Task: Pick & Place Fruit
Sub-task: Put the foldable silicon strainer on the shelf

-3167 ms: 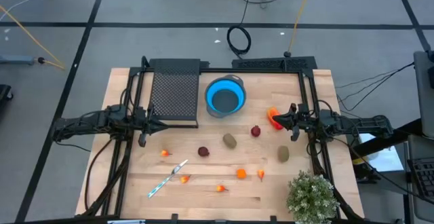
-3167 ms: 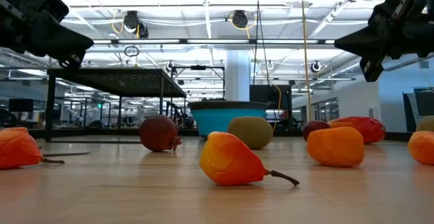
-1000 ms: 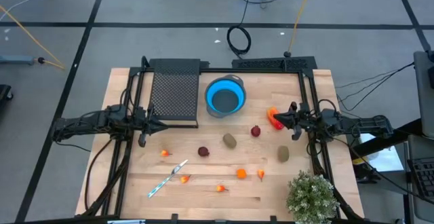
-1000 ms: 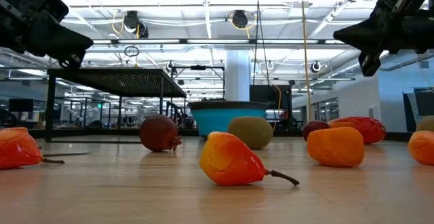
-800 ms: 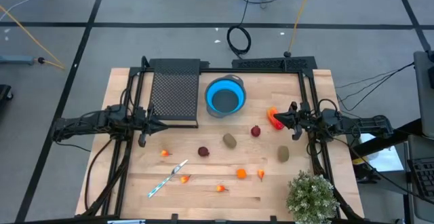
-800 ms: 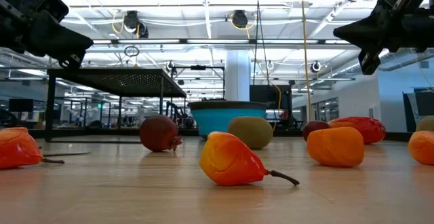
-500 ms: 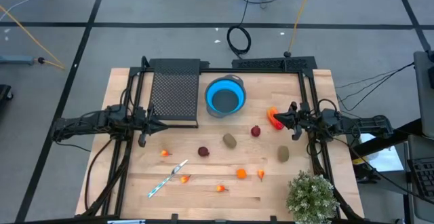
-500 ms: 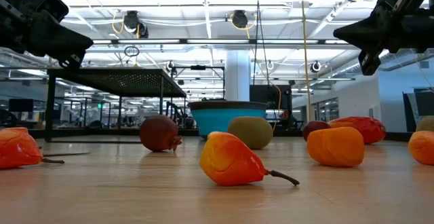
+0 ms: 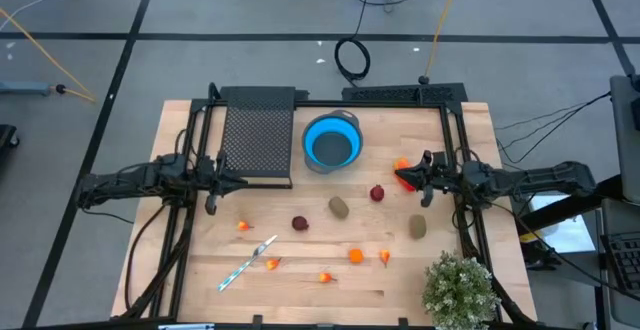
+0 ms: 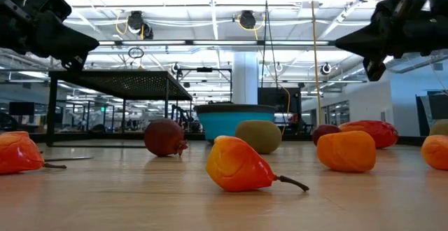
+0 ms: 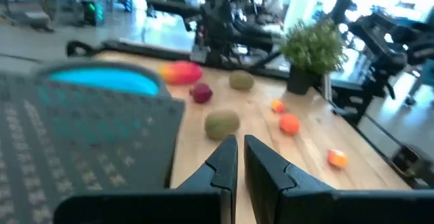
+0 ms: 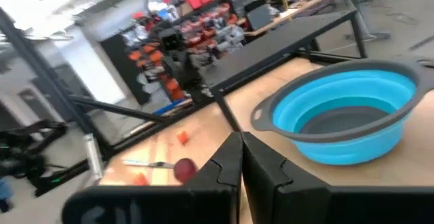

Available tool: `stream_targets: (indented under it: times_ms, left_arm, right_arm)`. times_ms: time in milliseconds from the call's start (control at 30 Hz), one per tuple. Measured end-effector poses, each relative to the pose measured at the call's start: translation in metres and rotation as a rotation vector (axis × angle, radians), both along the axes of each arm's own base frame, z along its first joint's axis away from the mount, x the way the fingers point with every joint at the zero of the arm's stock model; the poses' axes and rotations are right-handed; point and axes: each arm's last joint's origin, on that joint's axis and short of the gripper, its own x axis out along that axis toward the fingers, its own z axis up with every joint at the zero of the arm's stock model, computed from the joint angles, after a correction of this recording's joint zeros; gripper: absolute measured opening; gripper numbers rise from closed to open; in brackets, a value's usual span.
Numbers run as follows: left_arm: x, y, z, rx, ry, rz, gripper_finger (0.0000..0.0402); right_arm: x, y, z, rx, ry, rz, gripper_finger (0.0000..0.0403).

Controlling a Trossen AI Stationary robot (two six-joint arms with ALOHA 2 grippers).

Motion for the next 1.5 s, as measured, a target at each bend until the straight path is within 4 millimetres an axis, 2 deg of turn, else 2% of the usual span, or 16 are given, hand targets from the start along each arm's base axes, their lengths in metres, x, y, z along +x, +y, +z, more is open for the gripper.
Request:
stream_targets:
  times_ms: [200,367,533,733,900,1200,1333,1500]
  left_arm:
    - [0.000,-0.001,0.011,0.063,-0.119,-0.026,0.0026]
    - [0.000,-0.002,0.013,0.105,-0.129,-0.074,0.0026]
    - [0.000,-0.002,0.013,0.107,-0.131,-0.082,0.0026]
    - [0.000,-0.002,0.013,0.150,-0.133,-0.084,0.0026]
    - [0.000,-0.002,0.014,0.210,-0.154,-0.083,0.0026]
    - [0.001,-0.001,0.021,0.287,-0.214,-0.024,0.0026]
    - [0.008,0.002,0.021,0.263,-0.192,0.052,0.0026]
    - [0.020,0.005,0.023,0.237,-0.110,0.102,0.0026]
  right_arm:
    - [0.030,-0.008,0.024,-0.024,0.125,-0.079,0.0004]
    - [0.063,-0.021,0.049,-0.041,0.298,-0.139,0.0004]
    - [0.094,-0.044,0.073,-0.072,0.489,-0.211,0.0004]
    - [0.117,-0.080,0.089,-0.047,0.635,-0.204,0.0005]
    - [0.123,-0.112,0.086,0.033,0.733,-0.212,0.0031]
    - [0.120,-0.157,0.061,0.094,0.822,-0.238,0.0155]
    - [0.121,-0.173,0.052,0.101,0.818,-0.270,0.0202]
    - [0.127,-0.190,0.041,0.133,0.747,-0.206,0.0236]
